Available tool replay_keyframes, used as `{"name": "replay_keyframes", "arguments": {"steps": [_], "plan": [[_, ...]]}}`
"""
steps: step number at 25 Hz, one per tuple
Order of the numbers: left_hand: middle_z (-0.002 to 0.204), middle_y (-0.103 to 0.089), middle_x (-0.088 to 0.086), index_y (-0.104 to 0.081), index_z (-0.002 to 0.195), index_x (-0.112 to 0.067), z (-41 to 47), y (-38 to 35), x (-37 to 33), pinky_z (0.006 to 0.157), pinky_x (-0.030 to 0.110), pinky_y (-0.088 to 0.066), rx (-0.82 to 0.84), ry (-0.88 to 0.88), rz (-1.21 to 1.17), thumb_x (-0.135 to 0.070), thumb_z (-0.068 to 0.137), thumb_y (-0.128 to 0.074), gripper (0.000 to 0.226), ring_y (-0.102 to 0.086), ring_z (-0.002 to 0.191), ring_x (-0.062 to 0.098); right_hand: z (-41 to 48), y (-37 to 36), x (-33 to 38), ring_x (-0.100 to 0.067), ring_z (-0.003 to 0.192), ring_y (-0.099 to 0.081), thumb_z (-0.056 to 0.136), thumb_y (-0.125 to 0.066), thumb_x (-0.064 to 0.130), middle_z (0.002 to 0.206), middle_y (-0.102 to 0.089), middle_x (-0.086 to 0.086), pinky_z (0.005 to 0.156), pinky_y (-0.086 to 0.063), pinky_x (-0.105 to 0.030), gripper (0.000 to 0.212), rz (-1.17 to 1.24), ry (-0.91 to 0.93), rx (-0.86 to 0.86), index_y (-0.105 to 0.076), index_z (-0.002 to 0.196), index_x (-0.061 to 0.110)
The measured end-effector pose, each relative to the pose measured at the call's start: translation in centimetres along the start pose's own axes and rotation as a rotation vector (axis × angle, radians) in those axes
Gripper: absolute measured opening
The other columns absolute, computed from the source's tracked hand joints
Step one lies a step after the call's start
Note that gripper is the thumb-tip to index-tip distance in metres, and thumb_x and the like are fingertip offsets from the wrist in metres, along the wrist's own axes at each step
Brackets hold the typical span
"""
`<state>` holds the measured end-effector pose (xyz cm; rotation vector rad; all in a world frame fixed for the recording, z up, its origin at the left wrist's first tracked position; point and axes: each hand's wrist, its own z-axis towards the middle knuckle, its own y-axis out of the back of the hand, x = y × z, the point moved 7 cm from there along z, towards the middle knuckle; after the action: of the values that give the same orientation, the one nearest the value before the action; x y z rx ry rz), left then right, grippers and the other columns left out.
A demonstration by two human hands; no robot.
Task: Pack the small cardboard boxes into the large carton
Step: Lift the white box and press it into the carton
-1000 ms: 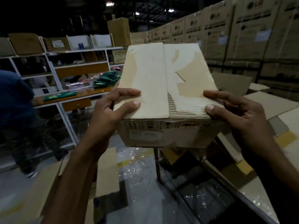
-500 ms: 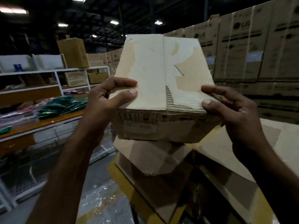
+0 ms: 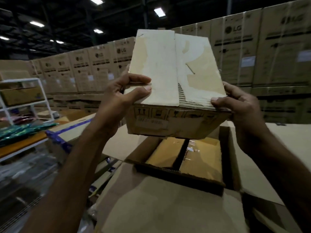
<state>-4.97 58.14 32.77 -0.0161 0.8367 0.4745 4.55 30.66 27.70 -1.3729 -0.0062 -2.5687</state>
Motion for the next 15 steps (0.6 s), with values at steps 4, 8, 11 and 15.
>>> {"name": "replay_keyframes", "arguments": {"steps": [4,8,11,15], "plan": [[0.128,-0.067,-0.006,-0.077,0.102,-0.029,2.1,0.6,5.3,0.073,0.023,-0.055,0.077,0.062,-0.059,-0.023,0.089,-0.077,0.014,-0.064,0.116,0.015,0.5,-1.9,-3.4,-0.016,0.107,-0.070,0.093,-0.067,0.010,0.123,-0.070,0.002,0.084,-0.060,-0.028,0.057,-0.064,-0.107,-0.078,-0.052,0.147,0.019],[0.135,-0.062,-0.006,-0.077,0.094,-0.026,3.0,1.7,8.0,0.079,0.031,-0.051,0.088,0.120,-0.049,-0.018,0.089,-0.074,0.010,-0.060,0.118,0.016,1.1,-3.7,-6.1,-0.014,0.109,-0.070,0.090,-0.074,0.012,0.126,-0.070,0.002,0.093,-0.060,-0.033,0.065,-0.137,-0.202,-0.039,-0.049,0.150,0.015],[0.135,-0.061,-0.002,-0.077,0.098,-0.021,3.8,3.4,9.2,0.065,0.019,-0.054,0.090,0.169,-0.085,-0.015,0.090,-0.072,0.012,-0.061,0.113,0.016,2.2,-5.5,-7.3,-0.012,0.108,-0.070,0.088,-0.077,0.017,0.121,-0.072,0.007,0.094,-0.058,-0.035,0.064,-0.152,-0.247,0.034,-0.052,0.147,0.017],[0.129,-0.067,0.002,-0.081,0.088,-0.027,3.5,4.8,12.0,0.070,0.024,-0.054,0.029,0.253,-0.114,-0.016,0.087,-0.076,0.012,-0.063,0.116,0.023,2.9,-7.4,-8.6,-0.012,0.106,-0.070,0.088,-0.077,0.018,0.114,-0.074,0.007,0.094,-0.057,-0.035,0.052,-0.177,-0.297,0.099,-0.061,0.138,0.021]]}}
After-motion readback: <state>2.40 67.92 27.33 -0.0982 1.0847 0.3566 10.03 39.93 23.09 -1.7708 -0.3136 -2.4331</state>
